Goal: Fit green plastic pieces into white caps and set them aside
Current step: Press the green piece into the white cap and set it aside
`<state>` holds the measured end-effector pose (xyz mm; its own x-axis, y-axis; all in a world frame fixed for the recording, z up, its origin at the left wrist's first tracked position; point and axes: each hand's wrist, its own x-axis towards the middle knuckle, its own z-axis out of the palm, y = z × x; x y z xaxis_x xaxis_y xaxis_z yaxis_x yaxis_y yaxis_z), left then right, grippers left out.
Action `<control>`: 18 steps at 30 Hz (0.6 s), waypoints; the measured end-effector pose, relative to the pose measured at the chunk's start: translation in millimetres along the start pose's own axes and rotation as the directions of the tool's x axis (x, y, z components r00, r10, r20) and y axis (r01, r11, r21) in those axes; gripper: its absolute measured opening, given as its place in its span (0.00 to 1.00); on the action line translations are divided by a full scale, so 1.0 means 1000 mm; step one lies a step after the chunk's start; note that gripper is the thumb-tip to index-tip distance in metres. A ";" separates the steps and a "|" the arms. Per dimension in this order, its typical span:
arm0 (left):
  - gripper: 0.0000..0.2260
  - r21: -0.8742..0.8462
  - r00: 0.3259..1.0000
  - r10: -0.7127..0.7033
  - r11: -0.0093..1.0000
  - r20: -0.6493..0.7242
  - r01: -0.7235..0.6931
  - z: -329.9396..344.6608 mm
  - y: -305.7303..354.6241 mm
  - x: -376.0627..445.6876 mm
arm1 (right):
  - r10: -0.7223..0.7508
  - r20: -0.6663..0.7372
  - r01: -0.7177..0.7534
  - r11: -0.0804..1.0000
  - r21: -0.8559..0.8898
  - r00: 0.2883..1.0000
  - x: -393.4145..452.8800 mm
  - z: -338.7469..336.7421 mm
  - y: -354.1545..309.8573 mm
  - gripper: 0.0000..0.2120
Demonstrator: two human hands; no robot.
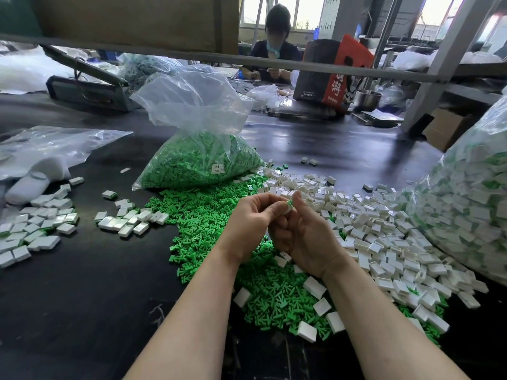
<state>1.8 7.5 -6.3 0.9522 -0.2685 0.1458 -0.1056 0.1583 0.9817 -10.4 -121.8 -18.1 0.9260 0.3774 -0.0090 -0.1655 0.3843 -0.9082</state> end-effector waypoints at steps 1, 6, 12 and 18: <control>0.08 -0.006 1.000 -0.002 1.000 -0.007 0.002 0.000 0.000 0.000 | 0.014 -0.002 -0.014 1.000 -0.002 1.000 0.000 0.000 0.000 0.29; 0.08 -0.003 1.000 -0.001 1.000 -0.019 0.001 -0.001 0.001 0.000 | 0.031 -0.015 -0.031 1.000 0.007 0.999 -0.001 0.002 -0.003 0.28; 0.05 -0.005 0.999 0.007 1.000 -0.050 -0.007 0.000 0.001 0.001 | 0.032 -0.012 -0.031 0.999 0.026 0.999 0.000 0.001 -0.003 0.28; 0.02 -0.053 0.986 0.086 0.994 -0.143 -0.095 -0.002 0.004 0.001 | -0.069 -0.156 0.063 0.997 -0.042 0.985 0.004 -0.003 -0.005 0.23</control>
<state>2.9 9.5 -2.8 0.9706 -0.1156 0.2109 -0.1798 0.2335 0.9556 -5.0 -124.2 -14.7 0.9767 0.2141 -0.0118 -0.0926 0.3719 -0.9237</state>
